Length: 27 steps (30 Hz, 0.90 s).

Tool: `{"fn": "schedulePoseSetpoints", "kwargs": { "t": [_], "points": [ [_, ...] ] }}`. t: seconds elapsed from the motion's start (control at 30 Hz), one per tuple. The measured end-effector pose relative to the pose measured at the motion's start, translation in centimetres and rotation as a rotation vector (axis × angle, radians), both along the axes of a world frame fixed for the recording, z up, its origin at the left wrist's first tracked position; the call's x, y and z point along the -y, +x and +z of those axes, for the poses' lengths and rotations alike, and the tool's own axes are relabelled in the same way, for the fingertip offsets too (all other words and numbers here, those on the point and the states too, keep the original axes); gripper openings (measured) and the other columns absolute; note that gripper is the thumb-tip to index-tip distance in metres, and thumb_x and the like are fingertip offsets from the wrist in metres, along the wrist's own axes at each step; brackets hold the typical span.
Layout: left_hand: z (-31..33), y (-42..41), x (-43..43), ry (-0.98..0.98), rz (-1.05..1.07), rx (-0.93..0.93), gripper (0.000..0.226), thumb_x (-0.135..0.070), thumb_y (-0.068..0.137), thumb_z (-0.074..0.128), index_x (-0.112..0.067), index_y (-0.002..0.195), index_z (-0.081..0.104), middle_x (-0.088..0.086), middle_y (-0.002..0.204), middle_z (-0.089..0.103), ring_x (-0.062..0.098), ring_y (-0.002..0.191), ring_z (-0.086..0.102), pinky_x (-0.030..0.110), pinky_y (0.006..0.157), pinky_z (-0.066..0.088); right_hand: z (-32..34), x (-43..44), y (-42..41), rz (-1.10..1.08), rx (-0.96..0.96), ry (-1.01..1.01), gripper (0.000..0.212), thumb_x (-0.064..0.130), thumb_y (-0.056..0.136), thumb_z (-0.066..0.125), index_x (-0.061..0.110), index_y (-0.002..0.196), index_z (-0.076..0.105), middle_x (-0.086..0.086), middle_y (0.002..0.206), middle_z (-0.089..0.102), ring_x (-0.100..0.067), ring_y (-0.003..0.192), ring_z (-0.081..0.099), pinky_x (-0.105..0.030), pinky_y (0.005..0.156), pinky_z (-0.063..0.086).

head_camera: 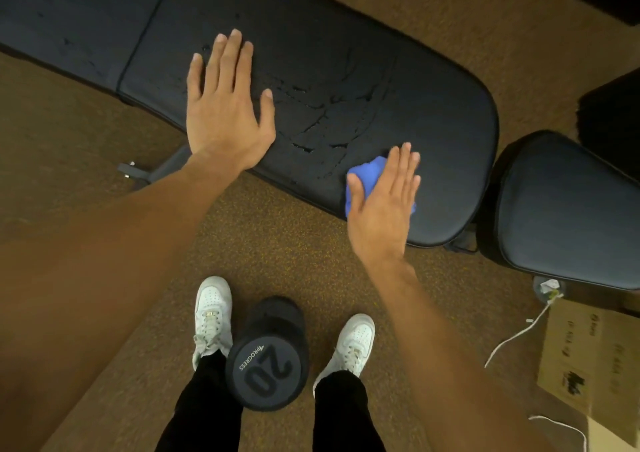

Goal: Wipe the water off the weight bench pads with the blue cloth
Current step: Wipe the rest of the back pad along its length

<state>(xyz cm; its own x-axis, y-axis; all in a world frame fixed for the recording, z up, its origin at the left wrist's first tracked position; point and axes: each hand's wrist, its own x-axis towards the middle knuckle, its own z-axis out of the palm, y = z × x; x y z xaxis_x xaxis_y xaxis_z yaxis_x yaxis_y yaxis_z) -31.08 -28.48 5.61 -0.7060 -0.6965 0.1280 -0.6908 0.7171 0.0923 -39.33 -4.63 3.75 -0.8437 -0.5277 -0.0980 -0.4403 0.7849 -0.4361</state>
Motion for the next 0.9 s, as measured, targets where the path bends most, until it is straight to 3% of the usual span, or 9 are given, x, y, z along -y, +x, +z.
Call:
{"fn": "schedulePoseSetpoints", "kwargs": {
  "t": [0.17,0.27,0.37,0.47,0.6,0.73,0.8,0.9],
  "points": [
    [0.8,-1.1,0.4,0.022,0.044,-0.001,0.072,-0.049,0.101,0.040,-0.011,0.163,0.035,0.011,0.171,0.033,0.034,0.154,0.033,0.053,0.126,0.023,0.3,-1.1,-0.4,0.463,-0.077,0.068,0.082,0.059,0.109,0.029,0.006,0.167,0.005,-0.006,0.177,-0.003,-0.021,0.163,-0.008,-0.048,0.133,0.006],
    [1.0,-2.0,-0.1,0.010,0.091,-0.002,0.071,-0.047,0.102,0.038,-0.011,0.163,0.035,0.013,0.168,0.035,0.034,0.153,0.034,0.054,0.127,0.023,0.0,-3.0,-2.3,0.338,-0.031,0.079,0.083,0.061,0.108,0.028,0.010,0.168,0.003,-0.003,0.177,-0.005,-0.020,0.163,-0.010,-0.052,0.133,0.005],
    [0.4,-1.8,-0.5,-0.005,0.106,-0.024,0.071,-0.047,0.104,0.036,-0.012,0.165,0.033,0.011,0.171,0.032,0.031,0.159,0.028,0.054,0.131,0.017,0.5,-2.1,-3.1,0.155,0.064,-0.059,0.086,0.056,0.108,0.044,0.009,0.168,0.005,-0.003,0.177,-0.002,-0.019,0.163,-0.006,-0.049,0.133,0.005],
    [0.3,-1.7,-0.4,-0.012,0.105,-0.053,0.069,-0.047,0.104,0.038,-0.013,0.163,0.036,0.009,0.170,0.035,0.029,0.159,0.028,0.052,0.131,0.016,1.1,-2.8,-1.7,0.151,0.005,-0.104,0.084,0.052,0.106,0.055,0.011,0.168,0.013,0.000,0.177,0.006,-0.016,0.164,0.002,-0.043,0.133,0.006],
    [0.3,-1.8,-0.5,-0.033,0.117,-0.066,0.067,-0.048,0.104,0.040,-0.014,0.162,0.039,0.006,0.168,0.038,0.027,0.159,0.030,0.051,0.131,0.017,-0.1,-4.8,-0.9,0.251,-0.081,-0.059,0.069,0.041,0.111,0.047,0.011,0.167,0.019,-0.001,0.176,0.014,-0.018,0.164,0.006,-0.049,0.132,0.015],
    [0.3,-2.0,-0.6,-0.043,0.132,-0.078,0.066,-0.048,0.103,0.041,-0.015,0.160,0.041,0.005,0.167,0.039,0.025,0.158,0.031,0.049,0.131,0.018,-0.3,-2.4,-2.4,0.139,-0.078,-0.118,0.059,0.032,0.114,0.041,0.010,0.166,0.023,-0.004,0.176,0.016,-0.020,0.164,0.006,-0.050,0.132,0.014],
    [0.2,-2.0,-0.6,-0.042,0.136,-0.081,0.066,-0.048,0.103,0.042,-0.016,0.160,0.042,0.005,0.166,0.040,0.025,0.158,0.031,0.049,0.131,0.018,-0.2,-1.6,-1.8,0.205,-0.050,-0.149,0.058,0.031,0.114,0.041,0.009,0.166,0.025,-0.006,0.175,0.017,-0.022,0.164,0.007,-0.051,0.132,0.012],
    [0.3,-2.0,-0.6,-0.037,0.140,-0.081,0.065,-0.048,0.102,0.042,-0.017,0.160,0.041,0.004,0.166,0.039,0.025,0.158,0.030,0.049,0.131,0.017,-0.3,-3.9,-1.4,0.512,-0.024,-0.164,0.058,0.029,0.112,0.047,0.009,0.164,0.031,-0.006,0.174,0.022,-0.023,0.163,0.012,-0.053,0.131,0.016]
  ]
}}
